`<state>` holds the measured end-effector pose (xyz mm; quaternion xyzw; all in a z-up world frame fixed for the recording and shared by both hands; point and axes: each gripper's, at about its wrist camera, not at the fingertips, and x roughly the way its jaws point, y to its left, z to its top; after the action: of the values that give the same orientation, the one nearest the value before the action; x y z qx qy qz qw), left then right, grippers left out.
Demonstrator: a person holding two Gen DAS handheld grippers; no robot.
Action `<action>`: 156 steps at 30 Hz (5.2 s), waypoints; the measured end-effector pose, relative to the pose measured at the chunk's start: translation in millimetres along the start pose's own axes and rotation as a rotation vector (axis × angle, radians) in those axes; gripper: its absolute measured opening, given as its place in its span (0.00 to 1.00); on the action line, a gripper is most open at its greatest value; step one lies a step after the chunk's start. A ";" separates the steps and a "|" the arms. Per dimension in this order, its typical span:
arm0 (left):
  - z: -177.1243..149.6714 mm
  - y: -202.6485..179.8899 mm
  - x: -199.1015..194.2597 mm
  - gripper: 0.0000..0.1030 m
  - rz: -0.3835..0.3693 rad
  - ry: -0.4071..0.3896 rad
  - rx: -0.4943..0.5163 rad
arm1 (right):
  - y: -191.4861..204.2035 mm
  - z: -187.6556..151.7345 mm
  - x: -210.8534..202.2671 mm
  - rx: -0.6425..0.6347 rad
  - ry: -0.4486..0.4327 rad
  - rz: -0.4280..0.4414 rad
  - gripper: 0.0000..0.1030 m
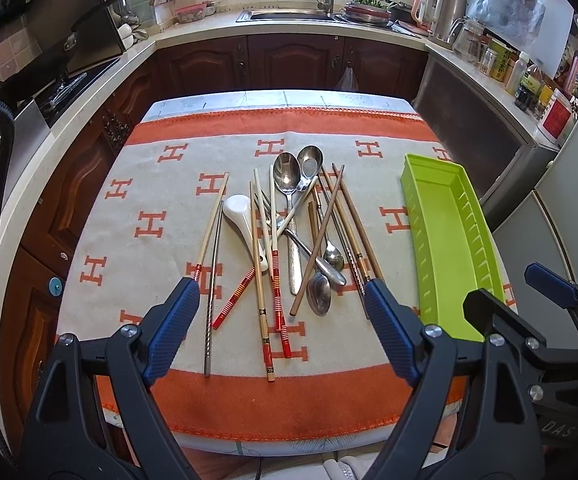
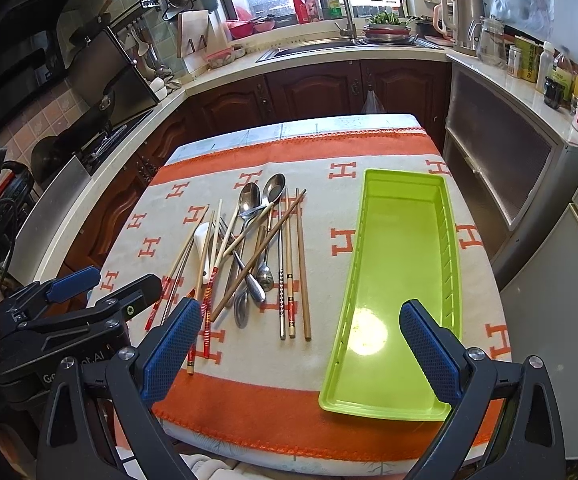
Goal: Organize utensils
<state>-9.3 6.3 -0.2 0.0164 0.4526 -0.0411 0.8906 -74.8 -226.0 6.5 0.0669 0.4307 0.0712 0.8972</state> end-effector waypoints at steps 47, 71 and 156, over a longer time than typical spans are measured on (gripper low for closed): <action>7.0 73.3 12.6 0.80 -0.107 0.022 -0.070 | 42.4 10.8 11.9 -0.070 0.041 0.026 0.93; -0.8 141.6 159.6 0.36 -0.063 0.210 -0.117 | 106.3 41.8 171.1 -0.171 0.216 0.150 0.59; -72.9 233.7 102.7 0.03 -0.145 -0.028 -0.264 | 252.4 -6.3 252.8 -0.321 0.286 0.004 0.26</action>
<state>12.8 238.0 -127.9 -0.1340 0.4417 -0.0458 0.8859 59.0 68.8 -144.6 -0.0867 0.5367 0.1492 0.8259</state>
